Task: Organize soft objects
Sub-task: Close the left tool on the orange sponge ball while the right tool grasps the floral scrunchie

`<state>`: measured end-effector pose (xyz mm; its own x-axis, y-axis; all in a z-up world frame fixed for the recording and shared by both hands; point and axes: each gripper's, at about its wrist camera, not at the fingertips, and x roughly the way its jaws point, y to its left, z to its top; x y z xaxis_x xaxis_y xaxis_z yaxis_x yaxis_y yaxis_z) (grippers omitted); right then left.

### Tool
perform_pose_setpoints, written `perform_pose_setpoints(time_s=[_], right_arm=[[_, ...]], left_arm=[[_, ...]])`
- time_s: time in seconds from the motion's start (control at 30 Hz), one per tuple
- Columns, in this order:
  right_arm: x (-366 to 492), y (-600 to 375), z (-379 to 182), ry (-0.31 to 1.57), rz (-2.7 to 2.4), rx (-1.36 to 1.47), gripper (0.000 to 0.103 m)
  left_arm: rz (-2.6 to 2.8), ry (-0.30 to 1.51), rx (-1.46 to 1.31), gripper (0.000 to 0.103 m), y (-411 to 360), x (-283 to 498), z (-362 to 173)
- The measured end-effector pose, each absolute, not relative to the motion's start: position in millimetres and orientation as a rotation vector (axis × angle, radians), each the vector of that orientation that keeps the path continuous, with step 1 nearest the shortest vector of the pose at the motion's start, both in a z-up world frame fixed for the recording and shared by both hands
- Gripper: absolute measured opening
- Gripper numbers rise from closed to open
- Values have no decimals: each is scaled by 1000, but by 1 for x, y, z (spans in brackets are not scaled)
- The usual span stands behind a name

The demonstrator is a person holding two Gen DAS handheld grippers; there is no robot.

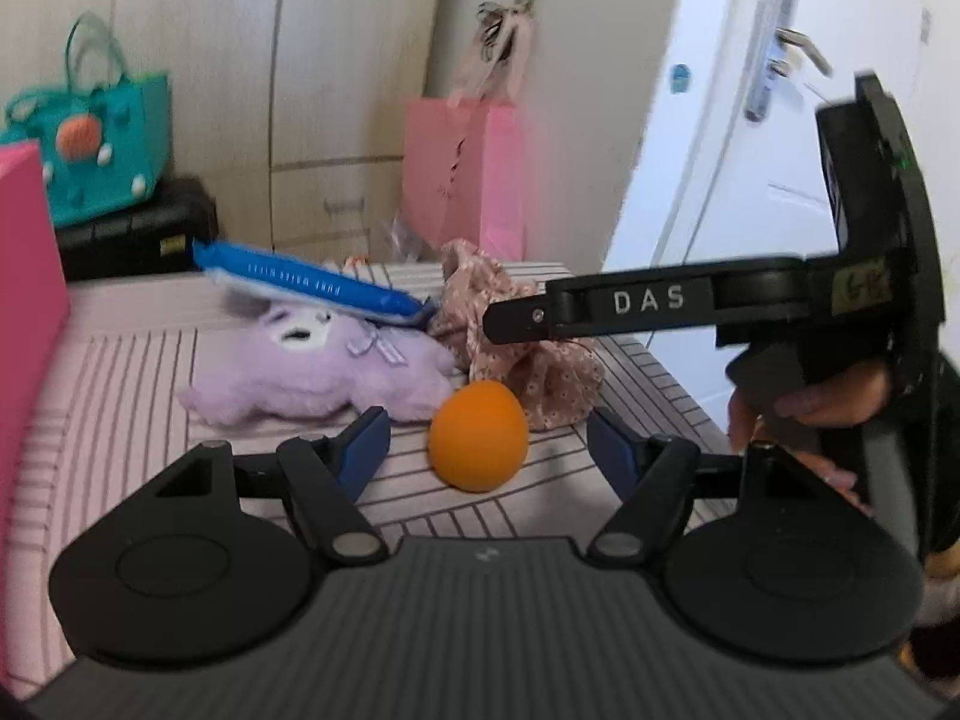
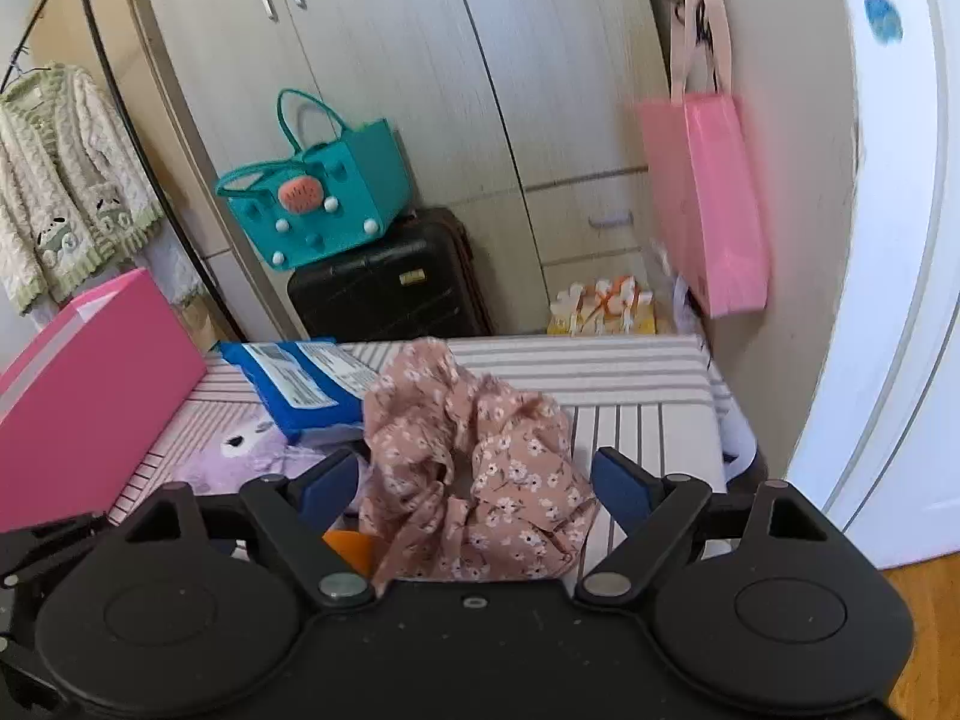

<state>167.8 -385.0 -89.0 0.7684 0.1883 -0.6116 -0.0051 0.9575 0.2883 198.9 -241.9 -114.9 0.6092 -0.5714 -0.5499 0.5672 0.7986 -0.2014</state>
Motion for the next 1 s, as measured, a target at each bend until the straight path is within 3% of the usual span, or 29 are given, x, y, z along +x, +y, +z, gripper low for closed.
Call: perform_pose_setpoints(time_s=[0.1,0.3,0.37,0.5,0.67,0.73,0.83,1.0], right_arm=[[176,-386,-97,723,117,298,89],[176,-377,-102,711,120,234,90],[175,-374,-103,704,108,208,86],[172,-367,-104,685,75,142,62],[168,-369,-104,666,64,130,40],[165,-369,-104,662,63,136,26],[158,-367,-103,658,72,133,18],[140,-361,-100,652,92,164,16]], left_arm=[[-645,659,-18,71,-246,201,-119],[-661,712,-72,59,-248,205,-131],[-635,692,-63,54,-249,205,-132],[-618,699,-81,39,-249,208,-133],[-615,696,-96,37,-245,208,-135],[-612,695,-98,36,-244,207,-134],[-607,678,-85,36,-242,201,-131],[-627,665,-132,36,-231,190,-126]])
